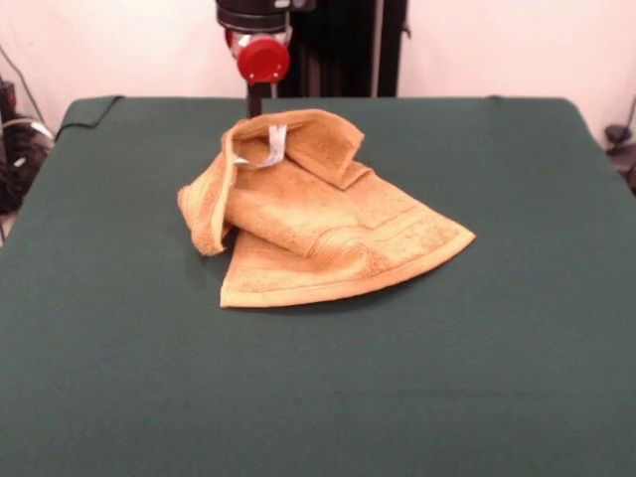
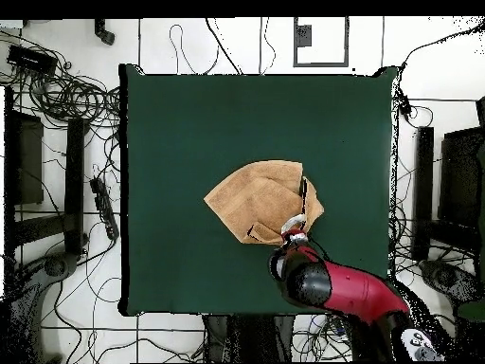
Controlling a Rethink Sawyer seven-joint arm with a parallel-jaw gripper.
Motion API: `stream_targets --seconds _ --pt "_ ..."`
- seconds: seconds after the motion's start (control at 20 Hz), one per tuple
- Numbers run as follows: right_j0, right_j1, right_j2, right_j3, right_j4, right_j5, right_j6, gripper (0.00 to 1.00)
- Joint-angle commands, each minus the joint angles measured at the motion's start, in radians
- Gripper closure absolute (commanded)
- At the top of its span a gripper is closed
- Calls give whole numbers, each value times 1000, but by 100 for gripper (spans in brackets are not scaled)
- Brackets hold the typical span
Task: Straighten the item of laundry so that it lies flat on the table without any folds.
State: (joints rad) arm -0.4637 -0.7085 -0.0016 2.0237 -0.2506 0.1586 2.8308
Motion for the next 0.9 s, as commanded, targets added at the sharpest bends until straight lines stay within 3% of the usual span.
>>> stream_targets --seconds 0.05,0.2,0.45,0.9 --pt "67 88 69 25 -71 -38 -27 100" --pt "103 110 36 2 -80 -50 -9 100" --pt "154 73 -24 -13 -87 20 -2 100" --pt "153 73 -47 -7 -94 30 -10 100"
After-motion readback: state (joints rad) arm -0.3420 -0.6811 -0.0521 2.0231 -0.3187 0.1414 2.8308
